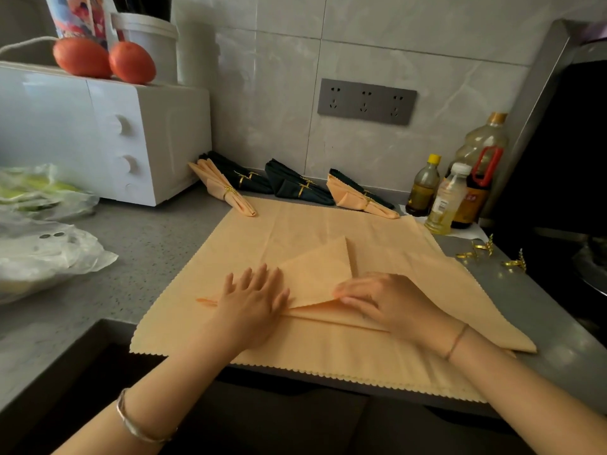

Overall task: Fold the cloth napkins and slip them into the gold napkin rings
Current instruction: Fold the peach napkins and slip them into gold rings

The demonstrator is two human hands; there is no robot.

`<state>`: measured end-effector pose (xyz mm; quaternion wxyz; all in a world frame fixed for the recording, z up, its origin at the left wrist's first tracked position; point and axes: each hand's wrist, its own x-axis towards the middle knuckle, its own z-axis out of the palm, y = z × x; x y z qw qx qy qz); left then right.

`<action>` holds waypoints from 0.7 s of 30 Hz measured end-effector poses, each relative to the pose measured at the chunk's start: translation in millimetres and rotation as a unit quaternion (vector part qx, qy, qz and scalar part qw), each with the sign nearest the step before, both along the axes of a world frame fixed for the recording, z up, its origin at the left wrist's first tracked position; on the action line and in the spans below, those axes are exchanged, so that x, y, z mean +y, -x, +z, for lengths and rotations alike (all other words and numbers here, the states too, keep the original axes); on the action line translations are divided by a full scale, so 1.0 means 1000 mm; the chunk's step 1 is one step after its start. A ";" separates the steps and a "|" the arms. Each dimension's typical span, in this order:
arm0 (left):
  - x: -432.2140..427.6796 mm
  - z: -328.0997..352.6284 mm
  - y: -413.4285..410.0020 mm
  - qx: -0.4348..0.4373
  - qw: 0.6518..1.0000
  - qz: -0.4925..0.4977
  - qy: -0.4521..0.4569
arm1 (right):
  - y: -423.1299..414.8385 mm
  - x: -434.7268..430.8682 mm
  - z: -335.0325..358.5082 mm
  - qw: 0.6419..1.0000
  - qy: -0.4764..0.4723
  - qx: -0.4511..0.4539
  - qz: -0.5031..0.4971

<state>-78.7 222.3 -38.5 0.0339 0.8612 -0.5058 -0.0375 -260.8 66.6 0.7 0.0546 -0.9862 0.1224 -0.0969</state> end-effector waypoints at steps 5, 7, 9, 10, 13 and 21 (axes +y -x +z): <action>0.001 0.001 0.006 -0.002 1.000 -0.009 -0.008 | 0.013 0.005 -0.018 1.000 -0.010 -0.004 -0.007; 0.001 0.002 0.007 0.002 1.000 -0.012 -0.014 | 0.015 0.006 -0.020 1.000 -0.005 -0.009 -0.004; 0.002 0.004 0.007 0.009 1.000 -0.012 -0.019 | 0.015 0.007 -0.020 1.000 0.006 -0.003 -0.003; 0.002 0.005 0.007 0.015 1.000 -0.012 -0.023 | 0.016 0.008 -0.021 1.000 0.009 0.000 -0.002; -0.002 0.013 0.003 0.055 0.998 -0.011 -0.042 | 0.018 0.012 -0.026 1.000 0.002 -0.013 0.008; -0.042 0.013 -0.015 0.069 0.997 -0.024 0.017 | 0.020 0.015 -0.033 0.998 0.013 -0.060 0.011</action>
